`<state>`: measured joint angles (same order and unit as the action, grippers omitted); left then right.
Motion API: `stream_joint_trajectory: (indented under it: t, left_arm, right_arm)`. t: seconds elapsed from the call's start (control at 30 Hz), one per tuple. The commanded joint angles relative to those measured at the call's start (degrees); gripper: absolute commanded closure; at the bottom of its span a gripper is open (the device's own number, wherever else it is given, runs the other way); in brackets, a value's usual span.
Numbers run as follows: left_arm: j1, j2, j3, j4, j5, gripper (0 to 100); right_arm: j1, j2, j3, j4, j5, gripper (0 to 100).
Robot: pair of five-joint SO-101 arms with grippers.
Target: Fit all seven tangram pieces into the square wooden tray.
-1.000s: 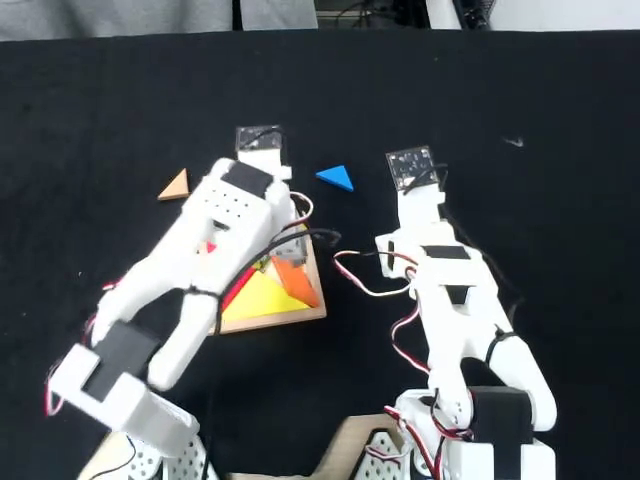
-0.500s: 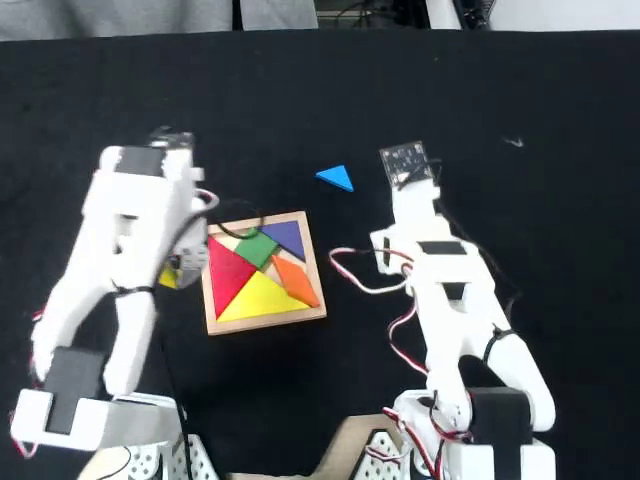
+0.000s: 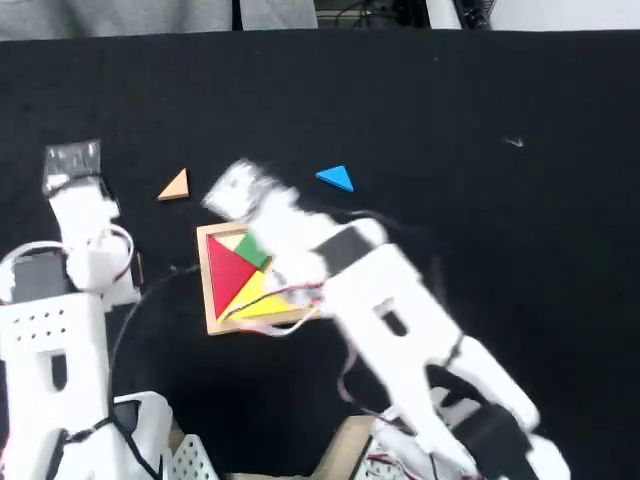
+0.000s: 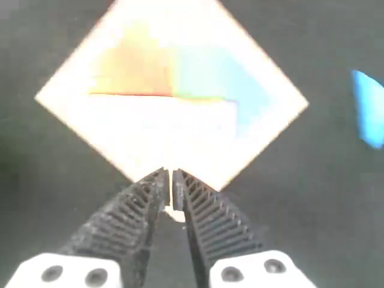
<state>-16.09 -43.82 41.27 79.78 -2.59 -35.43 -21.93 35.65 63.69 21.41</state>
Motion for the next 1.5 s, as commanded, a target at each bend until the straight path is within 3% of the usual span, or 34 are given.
stream_joint_trajectory:
  t: [0.0,0.13,0.23,0.53,0.83,1.13,1.47]
  left_arm:
    - [-5.93,-2.37,15.96,-19.08,-0.53,97]
    - [-11.91,-2.46,25.54,-34.11,5.19,97]
    - [-13.14,-2.99,30.55,-39.47,9.32,97]
    - [-12.70,-2.46,31.69,-40.09,7.47,97]
    - [-12.70,-2.37,31.78,-40.09,7.47,97]
    - [-12.62,-2.73,34.15,-43.60,7.38,97]
    - [-10.24,-2.55,34.24,-43.34,7.38,97]
  right_arm:
    - [-9.05,7.69,-6.02,2.11,0.79,98.8]
    - [-8.26,16.75,-10.24,0.70,0.79,98.8]
    - [-4.75,22.29,-12.62,-1.32,0.79,98.8]
    - [2.02,26.77,-14.99,-9.14,0.79,98.8]
    - [2.46,34.15,-18.59,-9.32,0.70,98.8]
    - [7.30,36.88,-21.58,-9.23,0.44,98.8]
    - [7.47,20.26,-16.31,-2.90,0.44,98.8]
